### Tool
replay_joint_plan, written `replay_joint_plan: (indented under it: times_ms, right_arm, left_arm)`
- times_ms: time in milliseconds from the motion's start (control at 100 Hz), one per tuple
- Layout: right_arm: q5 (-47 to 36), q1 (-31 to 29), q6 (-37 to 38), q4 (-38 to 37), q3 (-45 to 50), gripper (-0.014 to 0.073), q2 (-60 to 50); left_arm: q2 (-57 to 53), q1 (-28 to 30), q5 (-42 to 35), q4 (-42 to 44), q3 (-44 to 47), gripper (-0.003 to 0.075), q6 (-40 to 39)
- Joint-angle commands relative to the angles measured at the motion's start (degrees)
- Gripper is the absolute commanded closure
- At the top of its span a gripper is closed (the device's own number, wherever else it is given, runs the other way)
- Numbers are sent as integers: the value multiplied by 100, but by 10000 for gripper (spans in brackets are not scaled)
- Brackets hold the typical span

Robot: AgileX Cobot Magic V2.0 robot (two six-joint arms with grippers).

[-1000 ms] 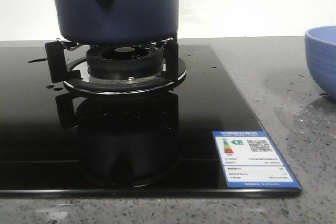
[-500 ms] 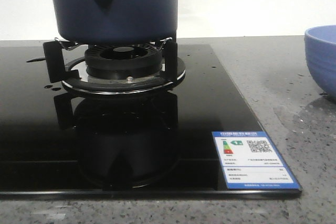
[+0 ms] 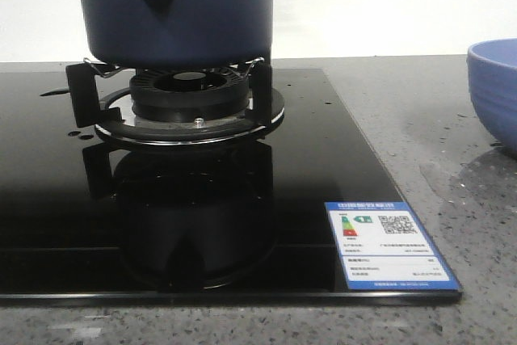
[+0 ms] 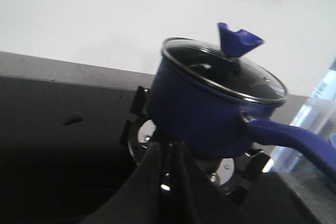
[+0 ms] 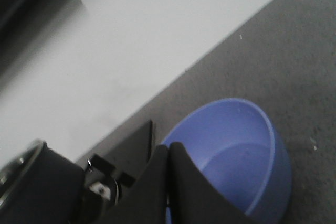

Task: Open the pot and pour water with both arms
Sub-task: 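Close the left gripper on the purple lid knob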

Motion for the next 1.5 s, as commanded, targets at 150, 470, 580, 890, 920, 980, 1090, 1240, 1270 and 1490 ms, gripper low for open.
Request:
replay_joint_plan:
  times_ms: [150,470,580,890,920,980,1090,1240,1270,1490]
  right_arm:
    - [1798,298,-850,-102,-1567,657,1228]
    - [3990,1007,-3287,2182,-2727,660,2450]
    - [4299,1006,-4230,2758,-2866,660,2636]
    - [3642,1006,-4649,2351,-2947,657,2625]
    - [3607,1006,-4649,2281,-2947,657,2625]
    - [3599,1006,-4698,2157,-2947,657,2625]
    - [3608,1006,-5398,2197,-2947,657,2597]
    - [3460,1006,-5929,2223,-2921,657,2424]
    - [3445,1006,-6006,2223,-2910,657,2376]
    - [3025,1006,-6300,2211,-2720,657,2124]
  left_arm:
    - [1802,-1037,2016,-1333,-1505,740,1531]
    - [3950,-1215,4819,-3683,-2798,741,3734]
    - [4283,-1215,4796,-3540,-3115,740,3864]
    - [4289,-1215,4336,-2777,-3316,739,5315]
    - [4225,-1215,4299,-2717,-3316,739,5325]
    - [4104,-1215,4271,-2620,-3263,739,5325]
    - [3765,-1215,4166,-2529,-3046,739,5447]
    - [3104,-1215,3653,-2552,-2249,739,5707]
    - [2933,-1215,3494,-2567,-2064,739,5773]
    - [2098,-1215,2147,-2991,-968,739,5911]
